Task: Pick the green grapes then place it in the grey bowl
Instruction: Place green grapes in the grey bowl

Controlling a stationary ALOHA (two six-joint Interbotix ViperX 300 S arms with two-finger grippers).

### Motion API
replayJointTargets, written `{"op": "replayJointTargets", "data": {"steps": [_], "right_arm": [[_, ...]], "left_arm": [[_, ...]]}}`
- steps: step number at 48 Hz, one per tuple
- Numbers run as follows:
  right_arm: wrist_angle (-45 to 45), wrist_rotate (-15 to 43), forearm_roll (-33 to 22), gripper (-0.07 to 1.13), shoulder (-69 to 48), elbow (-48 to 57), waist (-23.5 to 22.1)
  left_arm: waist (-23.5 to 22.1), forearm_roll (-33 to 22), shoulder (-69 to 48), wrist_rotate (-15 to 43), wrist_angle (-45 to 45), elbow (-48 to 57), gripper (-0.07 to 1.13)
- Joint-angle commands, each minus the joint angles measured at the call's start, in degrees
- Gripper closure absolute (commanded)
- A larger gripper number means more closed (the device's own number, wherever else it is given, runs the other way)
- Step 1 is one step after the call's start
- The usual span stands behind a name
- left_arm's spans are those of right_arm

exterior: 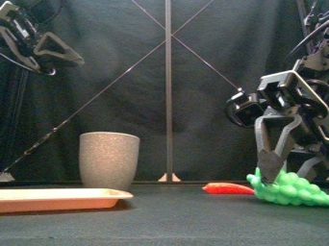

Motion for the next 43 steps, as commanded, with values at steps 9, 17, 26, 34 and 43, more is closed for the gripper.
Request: {"op": "replayJointTargets", "data": {"steps": [9, 17, 26, 34, 43], "right_arm": [[-0.4, -0.8, -4.8, 0.42, -1.6, -4.3, -1.6], [-0.5, -0.9, -19.0, 0.42, -2.8, -12.3, -5.7], [-0.7, -0.5, -39.5, 0.42, -1.6, -23.1, -11.9], [-2.5, -0.4, -49.7, 0.42, 2.1, -29.6, -17.8], [-10.0, -0.4, -53.1, 0.42, 9.8, -36.0, -21.6]], "left_arm": [[-0.2, -1.0, 0.2, 0.1, -0.4, -0.4, 0.96], [-0.1, -1.0, 0.2, 0.2, -0.8, -0.4, 0.96], [0.1, -1.0, 0.2, 0.1, -1.4, -0.4, 0.96], [0.1, -1.2, 0.2, 0.0, -1.4, -0.2, 0.96], [0.3, -1.2, 0.3, 0.1, -2.0, 0.4, 0.96]]}}
